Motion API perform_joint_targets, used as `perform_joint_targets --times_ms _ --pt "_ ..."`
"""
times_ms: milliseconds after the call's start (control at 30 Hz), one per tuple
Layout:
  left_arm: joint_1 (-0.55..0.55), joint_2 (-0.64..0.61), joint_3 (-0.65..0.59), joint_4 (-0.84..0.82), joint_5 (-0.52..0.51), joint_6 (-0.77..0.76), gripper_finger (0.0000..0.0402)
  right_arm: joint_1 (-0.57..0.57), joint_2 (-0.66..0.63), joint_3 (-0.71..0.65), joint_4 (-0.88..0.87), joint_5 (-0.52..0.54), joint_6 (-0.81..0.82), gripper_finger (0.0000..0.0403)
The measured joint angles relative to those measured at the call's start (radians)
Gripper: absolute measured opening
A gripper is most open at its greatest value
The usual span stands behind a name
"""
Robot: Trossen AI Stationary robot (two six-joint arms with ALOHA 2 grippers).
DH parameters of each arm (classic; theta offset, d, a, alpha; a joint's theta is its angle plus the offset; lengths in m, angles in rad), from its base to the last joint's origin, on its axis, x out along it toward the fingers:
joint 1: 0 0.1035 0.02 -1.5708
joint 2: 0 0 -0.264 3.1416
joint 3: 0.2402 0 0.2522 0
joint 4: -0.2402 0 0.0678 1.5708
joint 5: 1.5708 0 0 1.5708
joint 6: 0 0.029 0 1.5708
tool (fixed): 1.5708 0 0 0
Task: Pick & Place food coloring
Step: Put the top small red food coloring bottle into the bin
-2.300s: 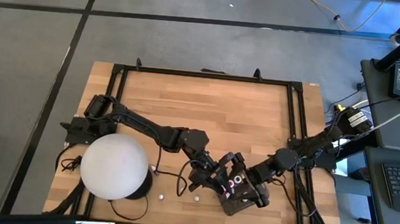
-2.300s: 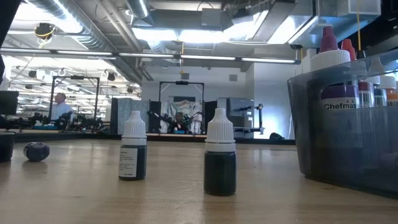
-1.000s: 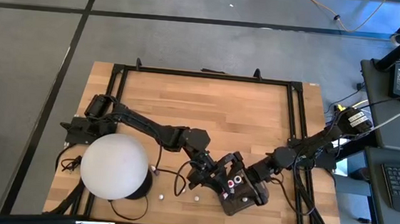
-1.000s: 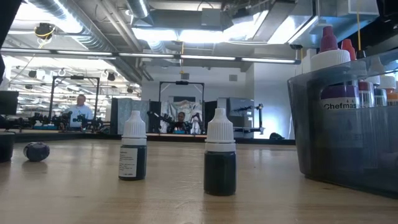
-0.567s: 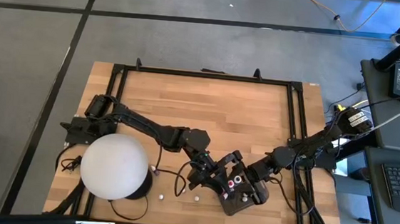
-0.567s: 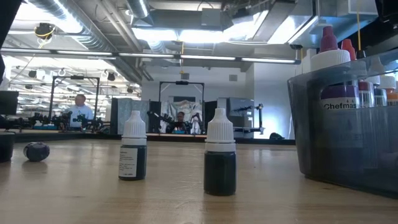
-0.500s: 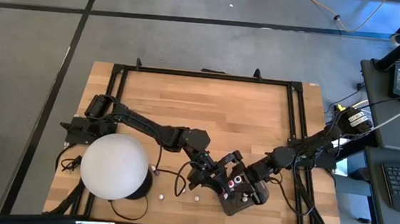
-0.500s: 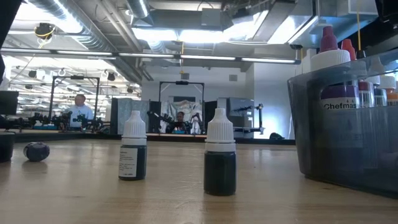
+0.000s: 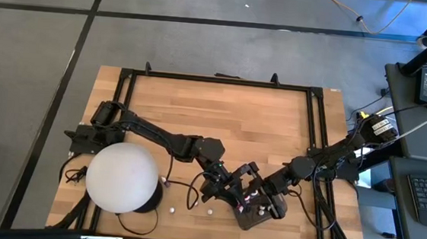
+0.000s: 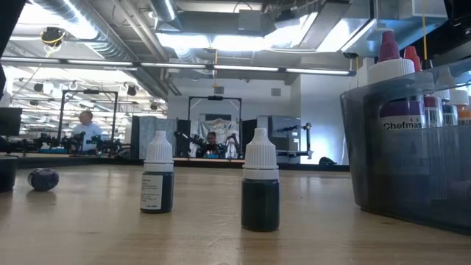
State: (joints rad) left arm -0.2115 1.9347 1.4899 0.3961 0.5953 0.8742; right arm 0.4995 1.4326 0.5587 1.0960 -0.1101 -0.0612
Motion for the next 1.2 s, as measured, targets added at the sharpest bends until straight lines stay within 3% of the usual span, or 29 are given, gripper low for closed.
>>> perform_joint_targets --times_ms 633,967,1200 --pt "-0.006 0.0 0.0 -0.009 0.011 0.0 0.0088 -0.001 0.0 0.0 0.001 -0.01 0.0 0.0008" --pt "-0.006 0.0 0.0 -0.007 0.011 0.0 0.0088 0.0 0.0 0.0 -0.006 -0.052 -0.014 0.0043" --pt "-0.005 0.0 0.0 -0.004 -0.026 0.0 0.0088 0.001 0.0 0.0 -0.04 -0.08 -0.088 0.0091"
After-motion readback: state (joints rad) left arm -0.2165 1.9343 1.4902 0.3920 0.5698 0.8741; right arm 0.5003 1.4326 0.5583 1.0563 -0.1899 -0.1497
